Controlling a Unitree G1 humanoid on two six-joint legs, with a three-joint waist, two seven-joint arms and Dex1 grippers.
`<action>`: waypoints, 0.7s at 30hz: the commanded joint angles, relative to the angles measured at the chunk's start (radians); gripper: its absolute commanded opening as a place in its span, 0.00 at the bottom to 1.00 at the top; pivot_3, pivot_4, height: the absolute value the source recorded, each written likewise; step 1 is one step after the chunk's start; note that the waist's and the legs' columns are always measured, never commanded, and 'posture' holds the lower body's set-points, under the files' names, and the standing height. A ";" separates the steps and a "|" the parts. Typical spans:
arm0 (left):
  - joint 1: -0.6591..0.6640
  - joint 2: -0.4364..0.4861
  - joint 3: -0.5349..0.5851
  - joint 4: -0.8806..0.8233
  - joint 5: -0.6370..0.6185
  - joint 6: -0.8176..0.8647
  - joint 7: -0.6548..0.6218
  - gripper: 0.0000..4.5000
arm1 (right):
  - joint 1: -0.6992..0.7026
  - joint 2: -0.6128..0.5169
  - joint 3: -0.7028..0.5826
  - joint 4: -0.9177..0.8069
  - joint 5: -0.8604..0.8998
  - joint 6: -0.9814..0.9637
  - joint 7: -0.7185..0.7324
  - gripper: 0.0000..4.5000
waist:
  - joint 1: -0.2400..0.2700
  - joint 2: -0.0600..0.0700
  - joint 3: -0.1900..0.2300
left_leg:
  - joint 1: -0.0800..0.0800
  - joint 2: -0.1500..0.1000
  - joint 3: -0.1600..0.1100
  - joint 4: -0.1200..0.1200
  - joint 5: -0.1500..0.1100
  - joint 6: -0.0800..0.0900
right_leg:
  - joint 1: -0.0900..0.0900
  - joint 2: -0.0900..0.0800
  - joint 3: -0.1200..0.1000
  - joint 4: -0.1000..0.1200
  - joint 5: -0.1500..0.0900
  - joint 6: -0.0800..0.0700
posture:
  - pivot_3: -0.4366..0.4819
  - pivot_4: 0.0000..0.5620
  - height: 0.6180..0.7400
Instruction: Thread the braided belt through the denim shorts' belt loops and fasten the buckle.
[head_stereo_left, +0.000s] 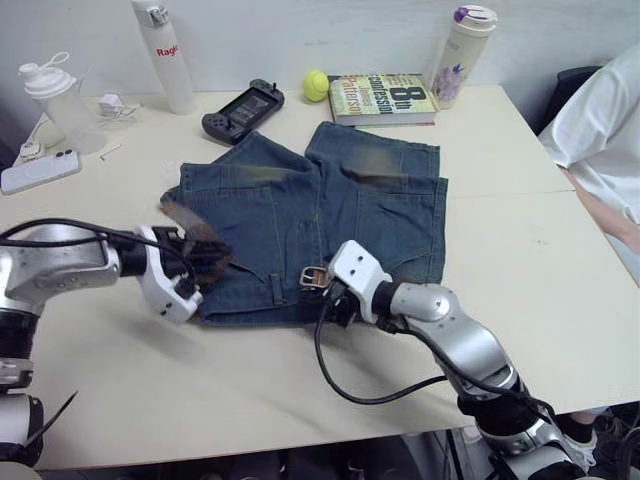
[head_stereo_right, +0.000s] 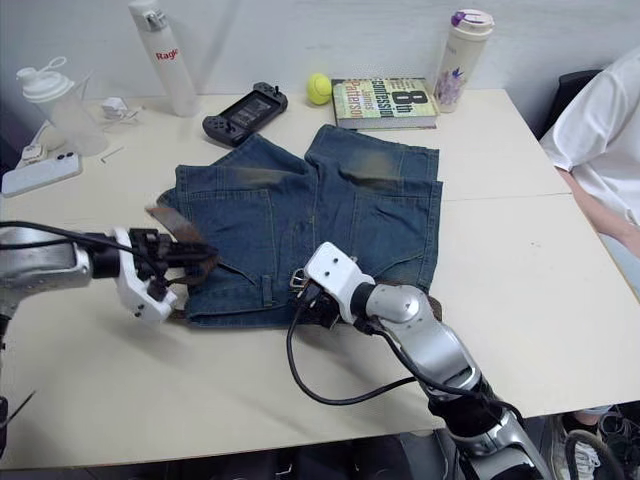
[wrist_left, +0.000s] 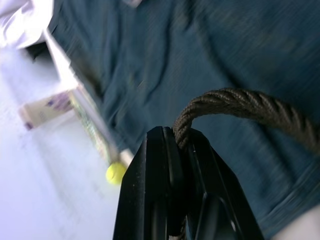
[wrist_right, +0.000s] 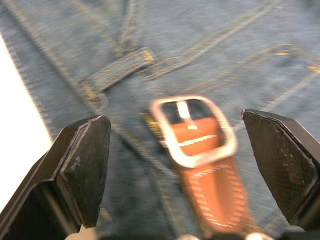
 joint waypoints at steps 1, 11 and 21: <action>0.046 -0.029 -0.113 0.055 -0.028 -0.020 -0.003 0.10 | -0.018 0.008 -0.101 -0.010 0.031 0.007 -0.022 1.00 | 0.002 0.002 0.000 | 0.000 0.001 0.000 -0.001 0.000 0.000 | -0.001 0.001 -0.001 0.001 0.000 0.000 | 0.48 0.27 1.00; -0.135 -0.142 -0.142 0.026 0.097 -0.087 0.200 0.58 | -0.012 0.018 -0.109 -0.004 0.034 0.008 -0.041 1.00 | 0.036 0.001 0.000 | -0.001 -0.001 0.001 0.003 0.000 0.001 | 0.000 0.000 -0.001 0.001 0.000 0.000 | 0.48 0.27 1.00; -0.155 -0.087 -0.203 0.072 -0.004 -0.103 0.185 0.58 | -0.009 0.019 -0.099 -0.005 0.035 0.012 -0.045 1.00 | 0.029 0.002 0.000 | 0.000 0.000 0.002 0.003 0.000 0.001 | 0.000 0.000 -0.004 0.001 0.000 0.000 | 0.48 0.27 1.00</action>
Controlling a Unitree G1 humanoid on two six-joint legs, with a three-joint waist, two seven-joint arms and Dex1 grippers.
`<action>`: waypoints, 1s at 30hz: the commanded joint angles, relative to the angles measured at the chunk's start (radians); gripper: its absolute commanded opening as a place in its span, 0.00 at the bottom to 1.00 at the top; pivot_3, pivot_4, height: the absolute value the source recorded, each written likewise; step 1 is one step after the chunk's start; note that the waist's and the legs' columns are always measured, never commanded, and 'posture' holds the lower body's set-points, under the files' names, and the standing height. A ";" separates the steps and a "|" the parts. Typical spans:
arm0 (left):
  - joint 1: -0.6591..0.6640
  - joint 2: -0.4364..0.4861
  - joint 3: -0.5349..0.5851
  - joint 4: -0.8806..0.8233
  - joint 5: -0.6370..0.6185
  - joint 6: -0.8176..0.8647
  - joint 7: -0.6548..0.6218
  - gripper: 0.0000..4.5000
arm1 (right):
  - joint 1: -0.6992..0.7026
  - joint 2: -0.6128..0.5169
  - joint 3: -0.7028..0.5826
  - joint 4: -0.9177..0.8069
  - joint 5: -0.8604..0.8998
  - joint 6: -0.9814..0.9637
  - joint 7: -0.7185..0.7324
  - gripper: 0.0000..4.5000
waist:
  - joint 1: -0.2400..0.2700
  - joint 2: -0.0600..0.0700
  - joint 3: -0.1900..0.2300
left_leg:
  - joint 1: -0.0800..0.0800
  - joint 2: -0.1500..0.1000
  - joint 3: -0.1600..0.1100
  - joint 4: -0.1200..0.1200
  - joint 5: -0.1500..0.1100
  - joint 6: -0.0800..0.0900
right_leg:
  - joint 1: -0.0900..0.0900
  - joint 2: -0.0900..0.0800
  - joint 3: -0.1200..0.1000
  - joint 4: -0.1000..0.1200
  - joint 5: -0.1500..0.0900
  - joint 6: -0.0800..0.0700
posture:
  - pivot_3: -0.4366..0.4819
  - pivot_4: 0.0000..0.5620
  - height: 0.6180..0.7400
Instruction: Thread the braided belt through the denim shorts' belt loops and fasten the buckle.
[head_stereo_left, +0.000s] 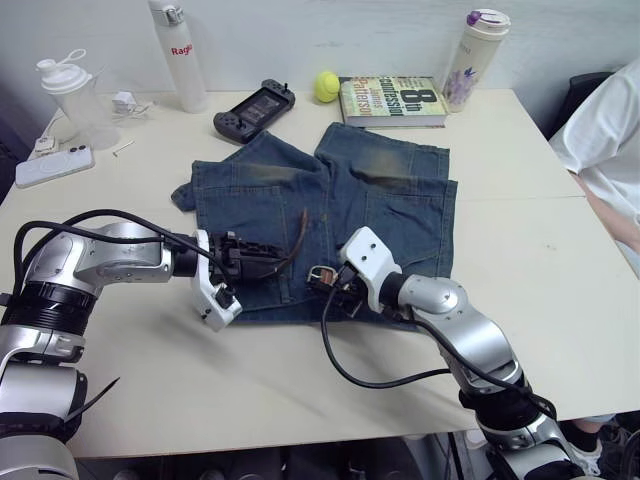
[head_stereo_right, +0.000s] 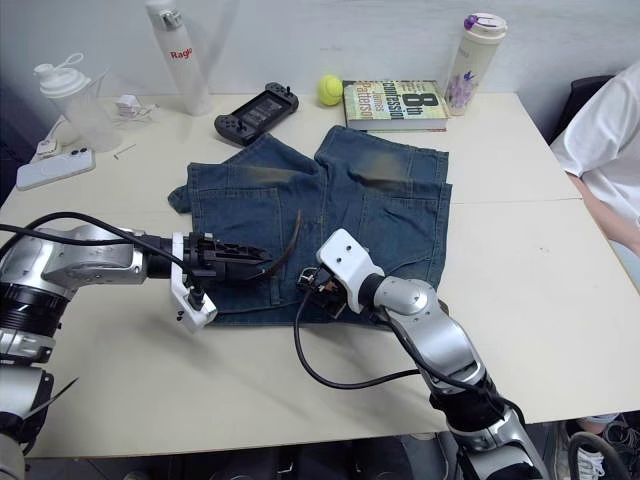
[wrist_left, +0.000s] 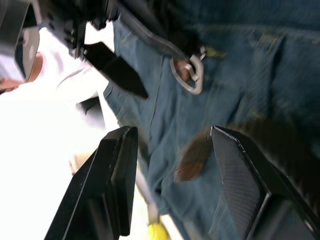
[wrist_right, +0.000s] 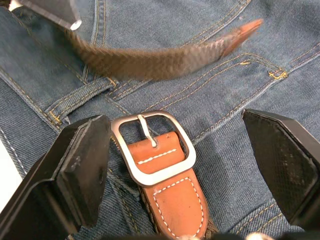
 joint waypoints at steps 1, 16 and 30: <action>-0.020 0.056 0.014 0.013 -0.088 0.018 -0.017 0.58 | -0.001 0.002 -0.003 -0.026 0.012 0.001 -0.003 1.00 | 0.000 0.000 0.000 | 0.000 0.000 0.000 0.000 0.000 0.000 | 0.000 0.000 0.000 0.000 0.000 0.000 | 0.48 0.27 1.00; 0.347 0.094 0.135 -0.515 -1.274 1.398 -0.412 0.58 | 0.028 -0.075 -0.055 -0.083 0.065 -0.035 0.076 1.00 | -0.019 0.003 0.000 | 0.001 0.000 -0.007 0.001 0.000 0.000 | 0.005 0.000 0.007 -0.001 0.000 0.000 | 0.48 0.27 1.00; 0.243 -0.274 0.055 -0.492 -1.176 1.896 -0.237 0.58 | 0.048 -0.221 -0.224 -0.155 0.219 0.003 0.144 1.00 | 0.011 0.004 0.000 | 0.003 -0.002 -0.013 0.004 0.000 0.000 | 0.013 0.002 0.008 -0.005 0.000 0.000 | 0.48 0.27 1.00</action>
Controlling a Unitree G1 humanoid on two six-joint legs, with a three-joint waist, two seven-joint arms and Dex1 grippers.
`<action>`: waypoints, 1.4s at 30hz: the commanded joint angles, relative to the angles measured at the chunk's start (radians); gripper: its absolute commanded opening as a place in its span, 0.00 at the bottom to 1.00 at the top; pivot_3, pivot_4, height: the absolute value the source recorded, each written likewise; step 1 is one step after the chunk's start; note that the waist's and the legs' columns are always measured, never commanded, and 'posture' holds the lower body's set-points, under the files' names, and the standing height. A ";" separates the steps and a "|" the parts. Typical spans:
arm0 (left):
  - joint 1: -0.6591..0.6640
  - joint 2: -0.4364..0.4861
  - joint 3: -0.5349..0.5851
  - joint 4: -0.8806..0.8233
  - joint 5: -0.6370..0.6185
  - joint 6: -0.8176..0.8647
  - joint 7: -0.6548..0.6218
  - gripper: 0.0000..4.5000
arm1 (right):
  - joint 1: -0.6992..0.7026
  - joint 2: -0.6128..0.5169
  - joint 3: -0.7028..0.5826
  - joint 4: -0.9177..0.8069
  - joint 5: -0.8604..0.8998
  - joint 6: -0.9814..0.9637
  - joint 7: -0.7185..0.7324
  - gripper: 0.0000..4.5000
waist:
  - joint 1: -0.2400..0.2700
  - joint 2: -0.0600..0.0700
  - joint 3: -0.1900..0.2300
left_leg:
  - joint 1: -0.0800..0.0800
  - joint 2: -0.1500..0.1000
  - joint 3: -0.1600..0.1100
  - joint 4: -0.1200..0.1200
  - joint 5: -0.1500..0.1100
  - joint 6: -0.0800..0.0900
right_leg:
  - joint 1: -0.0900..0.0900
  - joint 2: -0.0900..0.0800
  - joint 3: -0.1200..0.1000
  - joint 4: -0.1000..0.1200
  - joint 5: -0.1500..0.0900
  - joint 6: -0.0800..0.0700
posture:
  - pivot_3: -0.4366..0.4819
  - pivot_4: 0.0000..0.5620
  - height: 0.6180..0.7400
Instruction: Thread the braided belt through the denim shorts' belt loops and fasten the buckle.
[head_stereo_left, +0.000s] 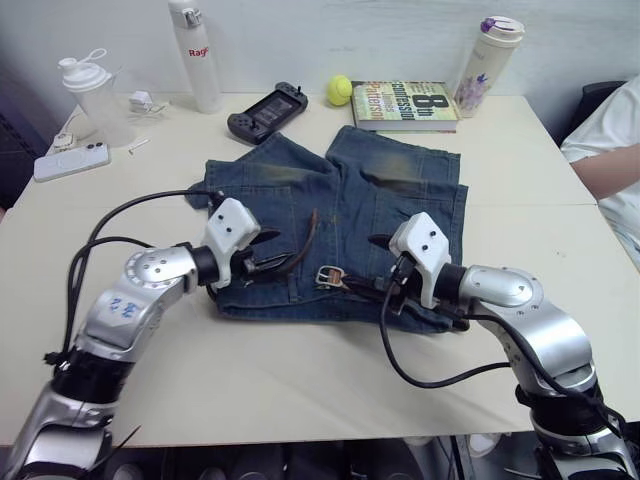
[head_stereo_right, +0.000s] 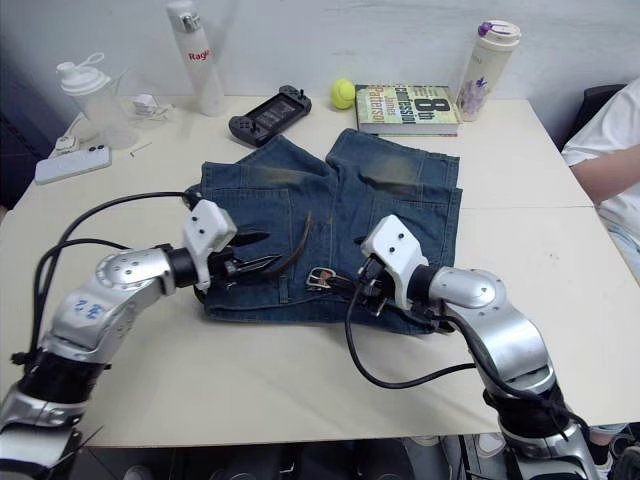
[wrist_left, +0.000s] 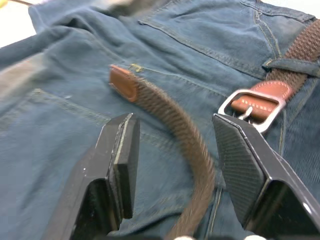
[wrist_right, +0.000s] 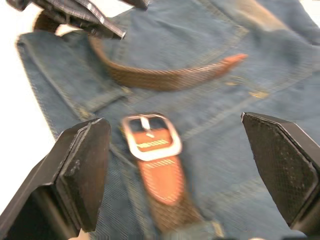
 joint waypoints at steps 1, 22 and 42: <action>-0.038 -0.063 0.000 0.048 0.021 0.081 0.025 0.58 | 0.003 0.000 -0.015 -0.035 0.015 -0.006 -0.023 1.00 | -0.002 0.000 0.000 | 0.000 0.000 0.000 0.000 0.000 0.000 | 0.000 0.000 0.000 0.000 0.000 0.000 | 0.48 0.27 1.00; -0.135 -0.154 -0.061 0.138 0.195 0.116 -0.062 0.01 | 0.032 0.011 -0.005 -0.067 0.015 0.008 -0.129 1.00 | -0.002 0.000 0.000 | 0.000 0.000 0.000 0.000 0.000 -0.001 | 0.000 0.000 0.000 0.000 0.000 0.000 | 0.48 0.27 1.00; -0.100 0.075 -0.136 0.110 0.866 -0.693 0.128 0.01 | -0.001 -0.135 0.400 -0.021 -0.707 -0.565 -0.248 1.00 | -0.001 0.002 0.000 | -0.001 0.000 0.003 -0.002 0.000 -0.001 | -0.003 -0.002 0.000 -0.001 0.000 0.000 | 0.48 0.27 1.00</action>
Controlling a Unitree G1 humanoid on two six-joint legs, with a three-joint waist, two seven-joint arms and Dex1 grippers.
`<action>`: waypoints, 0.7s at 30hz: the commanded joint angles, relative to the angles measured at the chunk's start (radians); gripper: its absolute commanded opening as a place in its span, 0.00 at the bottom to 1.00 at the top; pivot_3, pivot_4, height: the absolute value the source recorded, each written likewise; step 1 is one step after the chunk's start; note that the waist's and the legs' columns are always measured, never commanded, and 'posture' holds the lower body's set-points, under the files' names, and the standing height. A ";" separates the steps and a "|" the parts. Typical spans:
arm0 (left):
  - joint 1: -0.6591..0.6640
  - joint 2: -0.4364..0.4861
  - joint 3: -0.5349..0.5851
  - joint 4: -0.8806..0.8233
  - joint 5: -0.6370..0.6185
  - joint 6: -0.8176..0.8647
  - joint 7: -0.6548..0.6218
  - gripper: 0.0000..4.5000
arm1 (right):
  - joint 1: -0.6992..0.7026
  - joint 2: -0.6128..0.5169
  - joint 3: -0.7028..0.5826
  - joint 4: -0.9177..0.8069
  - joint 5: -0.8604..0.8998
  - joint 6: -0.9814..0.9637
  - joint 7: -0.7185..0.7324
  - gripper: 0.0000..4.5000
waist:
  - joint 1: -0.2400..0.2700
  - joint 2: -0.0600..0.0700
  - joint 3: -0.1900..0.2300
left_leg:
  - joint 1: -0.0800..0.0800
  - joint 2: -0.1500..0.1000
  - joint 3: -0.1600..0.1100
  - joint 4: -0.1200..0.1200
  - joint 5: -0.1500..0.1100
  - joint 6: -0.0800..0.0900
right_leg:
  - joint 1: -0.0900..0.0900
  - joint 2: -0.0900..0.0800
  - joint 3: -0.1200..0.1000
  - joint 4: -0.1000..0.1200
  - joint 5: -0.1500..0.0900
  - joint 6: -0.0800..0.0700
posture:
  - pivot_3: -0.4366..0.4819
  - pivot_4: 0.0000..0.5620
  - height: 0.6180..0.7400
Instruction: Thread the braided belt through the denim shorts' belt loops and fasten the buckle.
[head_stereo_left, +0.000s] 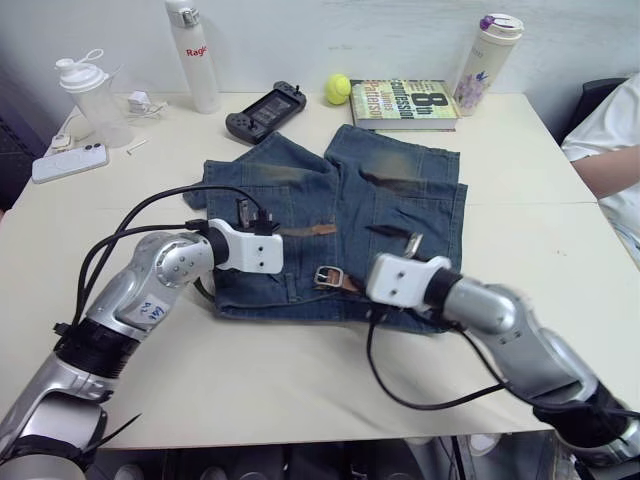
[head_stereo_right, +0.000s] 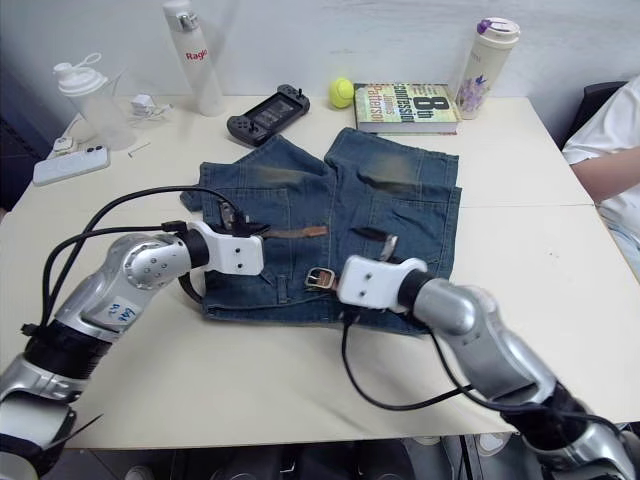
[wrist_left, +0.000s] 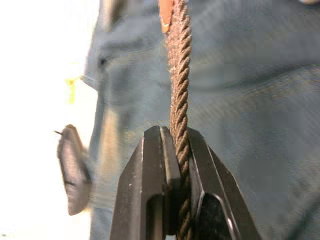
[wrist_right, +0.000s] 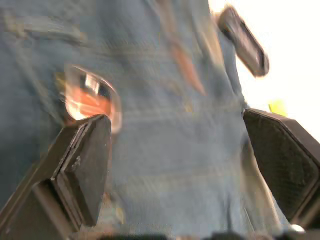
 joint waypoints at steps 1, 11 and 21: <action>0.002 -0.026 0.047 -0.020 0.033 -0.066 0.065 0.01 | -0.019 0.038 0.025 0.032 -0.146 -0.091 -0.061 1.00 | 0.000 0.000 0.000 | 0.000 0.000 0.000 0.000 0.000 0.000 | 0.000 0.000 0.000 0.000 0.000 0.000 | 0.48 0.27 1.00; 0.048 -0.015 0.082 -0.012 0.030 -0.174 0.036 0.01 | -0.069 0.129 -0.039 0.182 -0.262 -0.153 -0.101 1.00 | -0.002 0.000 0.000 | 0.001 0.000 0.000 0.000 0.000 0.000 | 0.001 0.001 -0.001 0.000 0.000 0.000 | 0.48 0.27 1.00; 0.053 -0.039 0.099 -0.016 0.033 -0.209 0.032 0.00 | -0.036 0.164 -0.055 0.198 -0.288 -0.175 -0.064 0.41 | -0.003 0.000 0.000 | 0.001 0.000 0.000 0.000 0.000 0.000 | 0.001 0.001 -0.001 0.000 0.000 0.000 | 0.48 0.27 1.00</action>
